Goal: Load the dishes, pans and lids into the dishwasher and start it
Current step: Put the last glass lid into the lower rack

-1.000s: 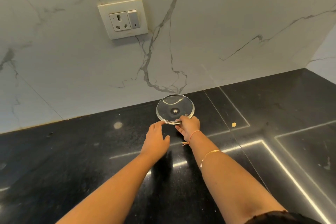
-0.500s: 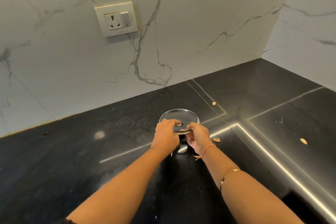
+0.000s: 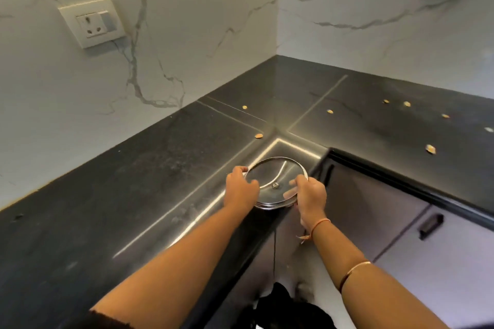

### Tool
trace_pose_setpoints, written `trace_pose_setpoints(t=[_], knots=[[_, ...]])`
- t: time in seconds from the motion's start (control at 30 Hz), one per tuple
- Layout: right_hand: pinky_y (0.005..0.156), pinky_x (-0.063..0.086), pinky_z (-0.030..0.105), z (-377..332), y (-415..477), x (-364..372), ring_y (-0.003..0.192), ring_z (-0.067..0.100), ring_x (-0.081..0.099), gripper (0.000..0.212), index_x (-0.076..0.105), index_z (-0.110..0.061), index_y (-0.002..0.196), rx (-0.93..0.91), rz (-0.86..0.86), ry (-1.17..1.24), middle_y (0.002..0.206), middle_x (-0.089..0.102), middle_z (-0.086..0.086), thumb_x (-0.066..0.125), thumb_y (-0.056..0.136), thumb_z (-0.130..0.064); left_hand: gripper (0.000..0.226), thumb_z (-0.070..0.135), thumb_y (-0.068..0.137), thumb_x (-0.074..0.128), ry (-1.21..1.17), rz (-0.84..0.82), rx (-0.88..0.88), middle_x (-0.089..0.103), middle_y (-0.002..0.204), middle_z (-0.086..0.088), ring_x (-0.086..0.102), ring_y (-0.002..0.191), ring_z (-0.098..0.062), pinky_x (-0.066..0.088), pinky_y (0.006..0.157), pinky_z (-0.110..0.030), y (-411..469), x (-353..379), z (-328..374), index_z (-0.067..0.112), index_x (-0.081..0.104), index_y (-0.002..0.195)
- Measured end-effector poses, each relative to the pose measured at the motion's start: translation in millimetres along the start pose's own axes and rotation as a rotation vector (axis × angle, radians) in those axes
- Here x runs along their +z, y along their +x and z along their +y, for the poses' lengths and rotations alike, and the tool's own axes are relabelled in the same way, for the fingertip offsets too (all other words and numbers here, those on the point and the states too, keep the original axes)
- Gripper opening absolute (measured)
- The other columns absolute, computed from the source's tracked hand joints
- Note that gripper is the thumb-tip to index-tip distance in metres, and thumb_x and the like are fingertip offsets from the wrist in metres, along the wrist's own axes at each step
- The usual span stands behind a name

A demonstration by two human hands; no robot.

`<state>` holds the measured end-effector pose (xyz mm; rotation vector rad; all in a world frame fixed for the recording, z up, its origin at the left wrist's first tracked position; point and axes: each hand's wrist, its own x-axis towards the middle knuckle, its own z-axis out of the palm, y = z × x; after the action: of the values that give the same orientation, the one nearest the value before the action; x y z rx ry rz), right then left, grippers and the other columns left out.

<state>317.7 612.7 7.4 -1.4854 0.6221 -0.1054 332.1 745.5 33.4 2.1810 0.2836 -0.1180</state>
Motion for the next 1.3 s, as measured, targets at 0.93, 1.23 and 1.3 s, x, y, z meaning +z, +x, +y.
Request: trace_pose_setpoints(t=[0.93, 1.23, 1.3], knots=[[0.045, 0.037, 0.025, 161, -236, -538, 0.031, 0.005, 0.04, 0.025, 0.054, -0.006, 0.063, 0.148, 0.691, 0.043, 0.038, 0.057, -0.001, 0.051, 0.087, -0.015, 0.043, -0.006, 0.085, 0.052, 0.035, -0.902, -0.004, 0.052, 0.108, -0.006, 0.056, 0.08, -0.018, 0.054, 0.052, -0.023, -416, 365, 58, 0.012, 0.044, 0.122], [0.057, 0.041, 0.027, 285, -260, -650, 0.058, 0.013, 0.055, 0.019, 0.053, -0.009, 0.073, 0.33, 0.766, -0.128, 0.065, 0.061, 0.006, 0.051, 0.09, -0.017, 0.02, 0.007, 0.09, 0.052, 0.366, -0.991, 0.173, 0.055, 0.107, -0.005, 0.053, 0.083, -0.021, 0.042, 0.068, -0.028, -513, 479, -1, 0.019, 0.05, 0.106], [0.061, 0.038, 0.031, 320, -256, -664, 0.07, 0.024, 0.054, 0.016, 0.052, -0.011, 0.079, 0.395, 0.765, -0.248, 0.071, 0.056, 0.007, 0.05, 0.091, -0.021, 0.024, 0.01, 0.092, 0.049, 0.471, -1.048, 0.21, 0.052, 0.121, -0.002, 0.054, 0.085, -0.016, 0.039, 0.066, -0.022, -520, 502, -19, 0.02, 0.053, 0.114]])
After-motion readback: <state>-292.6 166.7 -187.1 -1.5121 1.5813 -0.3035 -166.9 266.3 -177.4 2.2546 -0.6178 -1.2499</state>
